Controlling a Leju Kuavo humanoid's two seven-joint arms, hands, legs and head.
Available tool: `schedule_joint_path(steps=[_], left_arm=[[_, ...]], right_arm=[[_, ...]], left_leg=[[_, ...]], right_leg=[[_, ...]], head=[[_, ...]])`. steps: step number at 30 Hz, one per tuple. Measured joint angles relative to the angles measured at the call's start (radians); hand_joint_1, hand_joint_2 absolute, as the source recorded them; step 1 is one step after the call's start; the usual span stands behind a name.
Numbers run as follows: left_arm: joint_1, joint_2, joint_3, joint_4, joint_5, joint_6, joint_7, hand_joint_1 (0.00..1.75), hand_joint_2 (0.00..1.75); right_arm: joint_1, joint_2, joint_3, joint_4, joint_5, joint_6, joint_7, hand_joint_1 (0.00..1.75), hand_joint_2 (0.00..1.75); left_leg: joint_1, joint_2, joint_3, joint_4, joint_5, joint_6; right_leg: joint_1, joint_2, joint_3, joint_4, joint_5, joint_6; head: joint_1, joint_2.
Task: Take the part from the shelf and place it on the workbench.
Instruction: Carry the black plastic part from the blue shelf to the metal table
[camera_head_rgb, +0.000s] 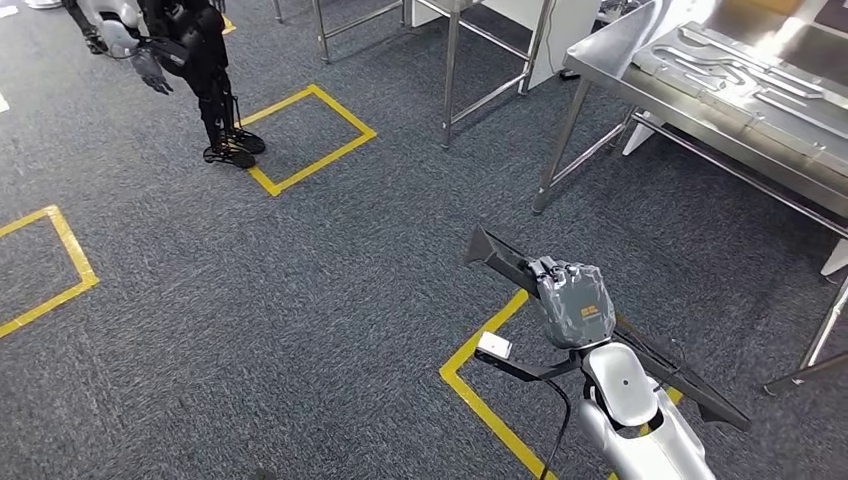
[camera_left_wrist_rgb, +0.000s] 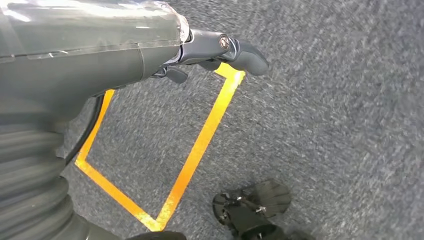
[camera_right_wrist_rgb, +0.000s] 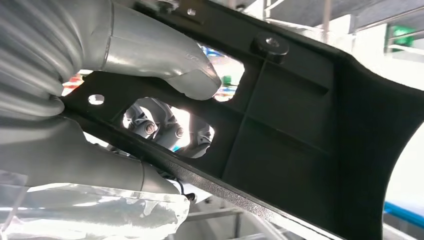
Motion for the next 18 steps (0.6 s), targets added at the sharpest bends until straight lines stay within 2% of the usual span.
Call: schedule_joint_path(steps=[1, 2, 3, 4, 5, 7, 8, 9, 11, 12, 13, 14, 15, 16, 17, 18], left_arm=[[0.002, 0.000, 0.000, 0.000, 0.000, 0.000, 0.000, 0.00, 1.75], [0.003, 0.000, 0.000, 0.000, 0.000, 0.000, 0.000, 0.00, 1.75], [0.004, 0.000, 0.000, 0.000, 0.000, 0.000, 0.000, 0.00, 1.75], [0.004, 0.000, 0.000, 0.000, 0.001, -0.001, -0.002, 0.00, 1.75], [0.004, 0.000, 0.000, 0.000, 0.002, -0.002, -0.004, 0.00, 1.75], [0.003, 0.000, 0.000, 0.000, 0.004, -0.003, -0.008, 0.00, 1.75], [0.002, 0.000, 0.000, 0.000, 0.005, -0.003, -0.009, 0.00, 1.75], [0.002, 0.000, 0.000, 0.000, 0.006, -0.003, -0.010, 0.00, 1.75], [0.002, 0.000, 0.000, 0.000, 0.007, -0.003, -0.010, 0.00, 1.75], [0.001, 0.000, 0.000, 0.000, 0.007, -0.003, -0.010, 0.00, 1.75], [0.001, 0.000, 0.000, 0.000, 0.007, -0.003, -0.011, 0.00, 1.75], [0.001, 0.001, 0.000, 0.000, 0.007, -0.003, -0.011, 0.00, 1.75], [0.002, 0.001, 0.000, 0.000, 0.007, -0.003, -0.011, 0.00, 1.75], [0.004, 0.001, 0.000, 0.000, 0.007, -0.003, -0.011, 0.00, 1.75], [0.006, 0.001, 0.000, 0.000, 0.007, -0.003, -0.011, 0.00, 1.75], [0.008, 0.001, 0.000, 0.000, 0.007, -0.003, -0.011, 0.00, 1.75]], right_arm=[[0.001, 0.000, -0.001, 0.000, 0.000, -0.001, 0.000, 1.75, 1.75], [0.003, 0.000, -0.003, 0.000, 0.000, -0.001, 0.000, 1.75, 1.75], [0.005, 0.000, -0.004, 0.000, -0.001, -0.001, 0.001, 1.75, 1.75], [0.007, 0.001, -0.006, 0.001, -0.001, -0.002, 0.001, 1.75, 1.75], [0.007, 0.001, -0.007, 0.001, -0.002, -0.003, 0.001, 1.75, 1.75], [0.006, 0.002, -0.008, 0.000, -0.002, -0.005, 0.001, 1.75, 1.75], [0.005, 0.002, -0.008, 0.000, -0.002, -0.006, 0.001, 1.75, 1.75], [0.005, 0.003, -0.008, 0.000, -0.002, -0.006, 0.001, 1.75, 1.75], [0.006, 0.004, -0.009, 0.000, -0.002, -0.007, 0.001, 1.75, 1.75], [0.006, 0.004, -0.009, 0.000, -0.002, -0.007, 0.001, 1.75, 1.75], [0.005, 0.005, -0.010, 0.000, -0.002, -0.008, 0.002, 1.75, 1.75], [0.005, 0.006, -0.010, 0.000, -0.002, -0.008, 0.002, 1.75, 1.75], [0.004, 0.007, -0.010, 0.000, -0.002, -0.009, 0.002, 1.75, 1.75], [0.004, 0.008, -0.010, 0.000, -0.002, -0.008, 0.002, 1.75, 1.75], [0.005, 0.009, -0.010, 0.000, -0.002, -0.008, 0.002, 1.75, 1.75], [0.006, 0.011, -0.010, 0.000, -0.002, -0.008, 0.002, 1.75, 1.75]], left_leg=[[-0.001, 0.011, 0.000, 0.000, -0.001, 0.001], [-0.001, 0.022, 0.000, 0.001, -0.003, 0.001], [-0.001, 0.034, 0.000, 0.002, -0.005, -0.001], [-0.001, 0.044, 0.001, 0.004, -0.007, -0.002], [-0.001, 0.054, 0.004, 0.006, -0.011, -0.005], [-0.004, 0.072, 0.009, 0.010, -0.019, -0.013], [-0.007, 0.079, 0.011, 0.012, -0.023, -0.018], [-0.010, 0.086, 0.012, 0.013, -0.026, -0.023], [-0.011, 0.101, 0.014, 0.014, -0.032, -0.034], [-0.009, 0.096, 0.013, 0.021, -0.040, -0.040], [-0.007, 0.081, 0.004, 0.045, -0.057, -0.045], [-0.004, 0.058, -0.016, 0.092, -0.085, -0.050], [-0.002, 0.035, -0.046, 0.159, -0.119, -0.053], [-0.002, 0.021, -0.081, 0.234, -0.152, -0.055], [-0.001, 0.015, -0.112, 0.293, -0.170, -0.056], [-0.001, 0.012, -0.127, 0.319, -0.169, -0.056]], right_leg=[[-0.003, -0.010, -0.034, 0.069, -0.029, 0.005], [-0.005, -0.014, -0.060, 0.120, -0.043, 0.009], [-0.008, -0.016, -0.068, 0.135, -0.038, 0.012], [-0.009, -0.021, -0.054, 0.107, -0.014, 0.014], [-0.010, -0.030, -0.021, 0.043, 0.021, 0.014], [-0.005, -0.073, 0.050, -0.095, 0.072, 0.006], [-0.001, -0.087, 0.069, -0.133, 0.081, -0.001], [0.003, -0.092, 0.074, -0.146, 0.080, -0.007], [0.004, -0.069, 0.071, -0.146, 0.082, -0.019], [0.002, -0.059, 0.071, -0.149, 0.083, -0.024], [0.000, -0.050, 0.072, -0.151, 0.085, -0.030], [-0.003, -0.040, 0.074, -0.153, 0.086, -0.036], [-0.002, -0.030, 0.074, -0.153, 0.086, -0.040], [-0.002, -0.020, 0.074, -0.153, 0.086, -0.043], [-0.001, -0.007, 0.074, -0.152, 0.085, -0.045], [0.000, 0.006, 0.074, -0.151, 0.085, -0.045]], head=[[0.000, 0.000], [0.000, 0.000], [0.000, 0.000], [0.000, 0.000], [0.000, 0.000], [0.000, 0.000], [0.000, 0.000], [0.000, 0.000], [0.000, 0.000], [0.000, 0.000], [0.000, 0.000], [0.000, 0.000], [0.000, 0.000], [0.000, 0.000], [0.000, 0.000], [0.000, 0.000]])
